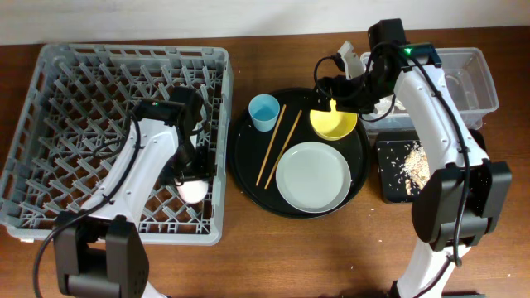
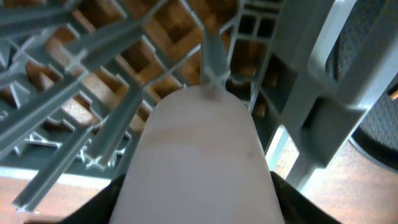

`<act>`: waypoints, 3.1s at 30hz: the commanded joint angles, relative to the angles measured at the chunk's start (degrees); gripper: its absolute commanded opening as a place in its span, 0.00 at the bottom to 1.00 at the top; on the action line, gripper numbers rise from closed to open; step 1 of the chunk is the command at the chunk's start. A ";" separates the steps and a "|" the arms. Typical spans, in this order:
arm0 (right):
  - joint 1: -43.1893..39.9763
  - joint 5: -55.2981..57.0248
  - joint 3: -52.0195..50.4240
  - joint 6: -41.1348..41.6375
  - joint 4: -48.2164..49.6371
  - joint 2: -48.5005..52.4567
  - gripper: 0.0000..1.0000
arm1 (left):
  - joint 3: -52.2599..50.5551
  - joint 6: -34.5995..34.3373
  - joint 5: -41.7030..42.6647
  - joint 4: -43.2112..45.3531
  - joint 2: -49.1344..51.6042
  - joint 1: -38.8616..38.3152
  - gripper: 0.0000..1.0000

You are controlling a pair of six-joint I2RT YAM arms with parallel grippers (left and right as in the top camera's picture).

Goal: Sort waste into correct bins and load items into the dishwasher rack

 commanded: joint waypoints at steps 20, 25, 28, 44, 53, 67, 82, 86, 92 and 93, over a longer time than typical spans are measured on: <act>0.24 1.16 0.09 -0.46 -1.20 0.04 0.98 | -0.79 1.68 1.60 14.16 7.65 -0.33 0.86; 0.24 1.16 0.09 -0.46 -1.18 0.04 0.98 | -0.79 1.66 1.68 18.93 7.65 -0.33 0.86; 0.24 1.16 0.09 -0.46 -1.27 0.04 0.98 | -0.79 1.66 1.68 21.42 7.65 -0.33 0.86; -6.62 4.33 15.52 1.11 -7.52 -1.75 0.99 | 33.92 9.25 8.39 17.42 14.62 -3.91 0.93; -7.26 4.15 15.82 1.07 -10.60 -1.64 1.00 | 40.52 8.96 5.51 22.16 26.69 -10.86 0.91; -7.23 5.29 15.82 1.05 -11.26 -1.60 0.98 | 40.35 6.08 2.12 19.12 30.27 -11.54 0.58; 9.01 21.90 14.32 20.72 7.13 7.69 0.72 | 56.39 1.53 5.07 4.70 28.74 -3.32 0.57; 11.65 21.90 14.32 22.16 8.20 13.20 0.67 | 56.39 0.85 11.67 4.63 28.74 2.32 0.57; 14.91 21.90 14.29 22.21 8.35 18.78 0.50 | 56.39 0.72 11.80 3.76 28.74 4.72 0.58; 14.95 21.90 14.32 22.23 8.33 19.26 0.45 | 56.37 0.74 11.76 3.72 28.74 4.72 0.61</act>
